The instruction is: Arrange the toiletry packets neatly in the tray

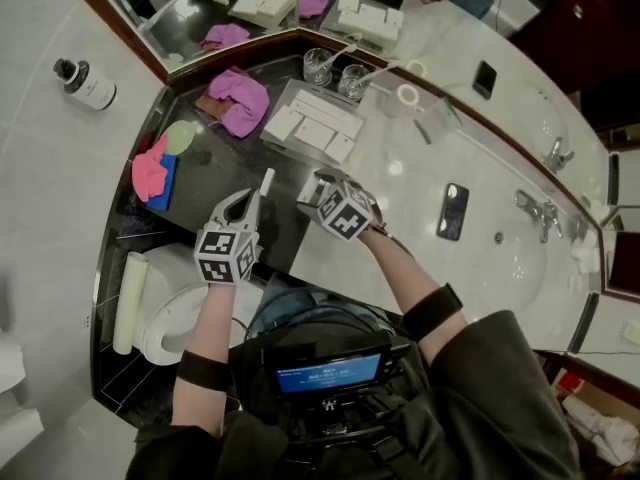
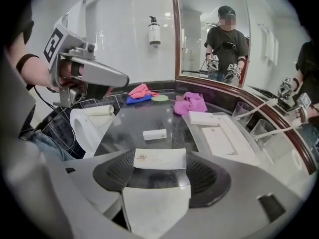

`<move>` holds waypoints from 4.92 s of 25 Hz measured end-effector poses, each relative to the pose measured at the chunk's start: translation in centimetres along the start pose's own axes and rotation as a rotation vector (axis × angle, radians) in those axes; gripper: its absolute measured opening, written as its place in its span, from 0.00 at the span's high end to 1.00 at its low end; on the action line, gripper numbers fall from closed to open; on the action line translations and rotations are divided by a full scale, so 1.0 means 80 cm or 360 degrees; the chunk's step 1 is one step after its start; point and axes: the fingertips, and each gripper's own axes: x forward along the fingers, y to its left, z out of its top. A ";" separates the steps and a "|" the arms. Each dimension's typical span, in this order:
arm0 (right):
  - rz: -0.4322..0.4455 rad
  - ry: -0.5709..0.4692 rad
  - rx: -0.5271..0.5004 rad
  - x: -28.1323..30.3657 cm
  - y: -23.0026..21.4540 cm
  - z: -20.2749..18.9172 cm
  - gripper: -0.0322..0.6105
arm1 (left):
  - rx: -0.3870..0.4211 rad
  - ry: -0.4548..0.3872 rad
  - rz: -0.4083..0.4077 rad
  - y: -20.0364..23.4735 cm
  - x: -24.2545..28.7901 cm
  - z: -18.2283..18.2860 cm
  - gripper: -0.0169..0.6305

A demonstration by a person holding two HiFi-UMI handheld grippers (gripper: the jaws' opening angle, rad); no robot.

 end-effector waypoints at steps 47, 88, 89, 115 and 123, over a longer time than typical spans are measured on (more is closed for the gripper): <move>-0.0287 0.0154 -0.0271 0.080 -0.257 0.084 0.37 | 0.0038 0.0076 -0.0014 0.077 0.192 0.072 0.97; -0.0488 -0.0366 0.0469 -0.249 -0.076 -0.093 0.94 | 0.0221 -0.0011 -0.0191 -0.185 0.031 0.027 0.97; -0.0490 -0.0371 0.0482 -0.254 -0.071 -0.100 0.94 | 0.0217 -0.0013 -0.0195 -0.191 0.028 0.023 0.97; -0.0392 -0.0366 0.0529 -0.264 -0.031 -0.140 0.94 | 0.0206 -0.0027 -0.0178 -0.209 0.007 -0.009 0.97; -0.0276 -0.0313 0.0493 -0.201 -0.016 -0.104 0.94 | 0.0488 0.0165 -0.0279 -0.137 0.026 -0.024 0.72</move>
